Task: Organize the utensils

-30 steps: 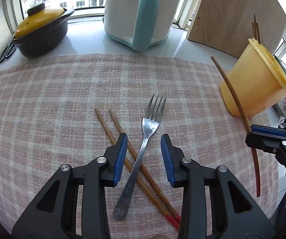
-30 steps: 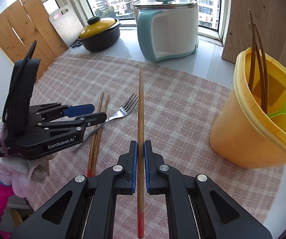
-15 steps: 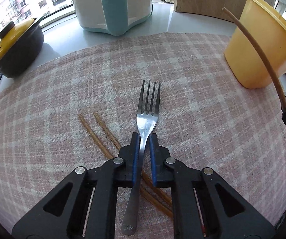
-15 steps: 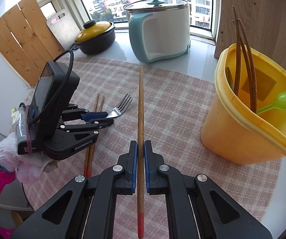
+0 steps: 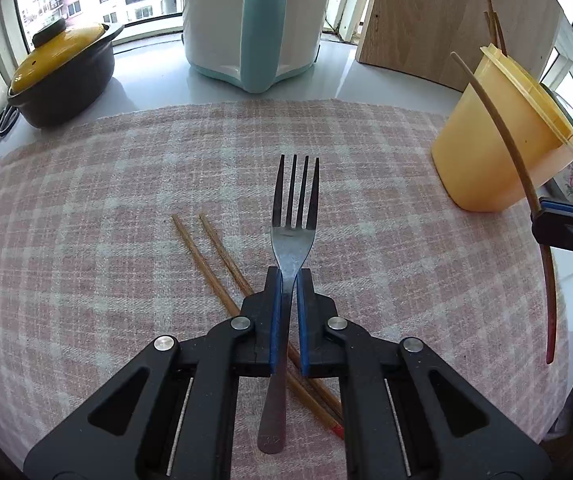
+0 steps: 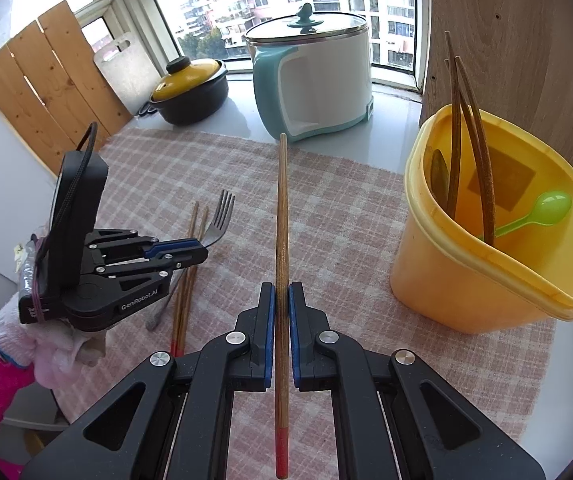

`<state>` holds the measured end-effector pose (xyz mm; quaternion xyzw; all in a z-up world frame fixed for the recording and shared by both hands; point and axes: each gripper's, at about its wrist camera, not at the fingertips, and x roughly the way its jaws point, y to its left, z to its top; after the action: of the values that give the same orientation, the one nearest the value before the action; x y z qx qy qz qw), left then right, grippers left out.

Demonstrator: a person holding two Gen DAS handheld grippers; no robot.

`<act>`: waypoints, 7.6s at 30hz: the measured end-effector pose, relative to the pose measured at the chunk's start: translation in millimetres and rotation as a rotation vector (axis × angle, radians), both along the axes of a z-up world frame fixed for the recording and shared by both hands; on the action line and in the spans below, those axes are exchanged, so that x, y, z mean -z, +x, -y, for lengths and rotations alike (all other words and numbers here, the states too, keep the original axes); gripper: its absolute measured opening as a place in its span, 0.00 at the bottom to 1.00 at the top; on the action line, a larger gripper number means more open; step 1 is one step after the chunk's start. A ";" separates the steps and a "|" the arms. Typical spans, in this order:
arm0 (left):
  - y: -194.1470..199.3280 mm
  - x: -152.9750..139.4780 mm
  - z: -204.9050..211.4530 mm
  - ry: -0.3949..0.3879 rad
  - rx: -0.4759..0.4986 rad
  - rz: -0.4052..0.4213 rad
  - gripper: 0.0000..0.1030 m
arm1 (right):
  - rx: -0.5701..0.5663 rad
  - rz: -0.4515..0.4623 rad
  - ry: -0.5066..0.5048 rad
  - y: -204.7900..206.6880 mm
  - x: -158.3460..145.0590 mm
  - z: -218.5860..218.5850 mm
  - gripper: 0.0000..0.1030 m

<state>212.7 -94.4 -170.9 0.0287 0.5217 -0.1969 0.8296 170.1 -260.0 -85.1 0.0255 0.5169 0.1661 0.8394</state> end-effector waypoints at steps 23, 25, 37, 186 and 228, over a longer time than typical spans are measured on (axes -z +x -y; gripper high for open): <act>-37.6 -78.3 1.1 -0.163 -0.024 0.177 0.04 | 0.031 0.101 -0.017 -24.7 -38.0 11.7 0.05; -37.6 -82.2 1.7 -0.173 -0.027 0.188 0.00 | 0.032 0.107 -0.024 -26.2 -40.4 12.0 0.05; -34.6 -92.2 8.4 -0.161 0.015 0.219 0.00 | 0.050 0.120 -0.019 -34.0 -46.0 20.4 0.05; 48.7 -142.1 174.1 -0.293 0.228 0.215 0.03 | 0.387 0.290 0.001 63.9 -63.1 151.0 0.05; -24.4 -140.0 90.1 -0.215 0.173 0.246 0.54 | 0.410 0.336 -0.024 -25.1 -76.7 120.7 0.79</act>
<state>188.3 -184.5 -30.9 0.0083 0.3878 -0.3171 0.8654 145.1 -380.7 -8.5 0.0917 0.3561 -0.0117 0.9299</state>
